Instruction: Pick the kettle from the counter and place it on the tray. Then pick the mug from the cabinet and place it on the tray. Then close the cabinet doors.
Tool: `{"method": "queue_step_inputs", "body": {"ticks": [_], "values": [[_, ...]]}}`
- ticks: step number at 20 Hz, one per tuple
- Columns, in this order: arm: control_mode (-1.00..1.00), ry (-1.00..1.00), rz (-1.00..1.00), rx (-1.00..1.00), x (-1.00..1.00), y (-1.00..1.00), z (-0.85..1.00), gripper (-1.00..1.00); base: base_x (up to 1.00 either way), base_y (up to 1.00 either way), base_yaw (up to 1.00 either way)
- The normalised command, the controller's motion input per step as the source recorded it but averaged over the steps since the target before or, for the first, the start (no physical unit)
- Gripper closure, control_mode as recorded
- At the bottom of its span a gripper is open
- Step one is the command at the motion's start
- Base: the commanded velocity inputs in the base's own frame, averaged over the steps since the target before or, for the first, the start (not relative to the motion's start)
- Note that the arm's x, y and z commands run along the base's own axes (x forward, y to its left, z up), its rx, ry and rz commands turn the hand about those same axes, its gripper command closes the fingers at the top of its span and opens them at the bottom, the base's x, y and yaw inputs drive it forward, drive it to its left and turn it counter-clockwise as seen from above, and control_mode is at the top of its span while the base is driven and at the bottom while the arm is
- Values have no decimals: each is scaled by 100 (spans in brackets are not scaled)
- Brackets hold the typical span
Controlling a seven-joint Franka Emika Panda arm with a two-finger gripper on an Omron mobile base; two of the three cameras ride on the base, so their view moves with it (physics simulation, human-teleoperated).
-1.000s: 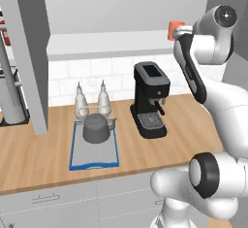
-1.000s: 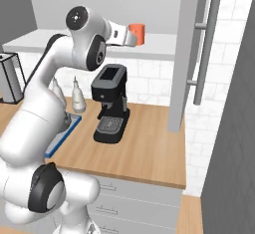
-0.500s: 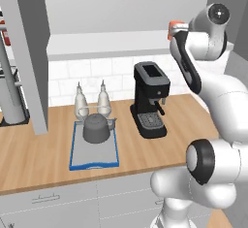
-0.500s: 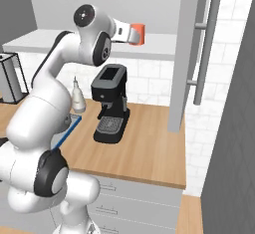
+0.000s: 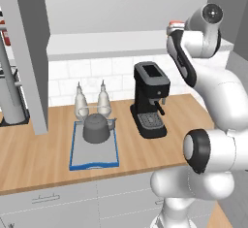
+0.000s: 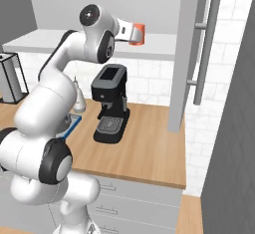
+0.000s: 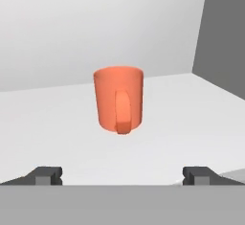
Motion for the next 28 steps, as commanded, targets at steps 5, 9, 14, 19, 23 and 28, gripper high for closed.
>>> {"method": "queue_step_inputs", "body": {"ticks": [5, 9, 14, 19, 23, 28], "values": [[-100, 0, 0, 0, 26, -4, -4, -100, 0, 0, 0], [-100, 0, 0, 0, 25, -9, -1, -100, 0, 0, 0], [-100, 0, 0, 0, 25, -10, -3, -100, 0, 0, 0], [-100, 0, 0, 0, 18, -3, -6, -100, 0, 0, 0], [-100, 2, 0, 0, 21, -1, -8, -100, 0, 0, 0], [-100, 2, 0, 0, 18, -3, -5, -100, 0, 0, 0]]}}
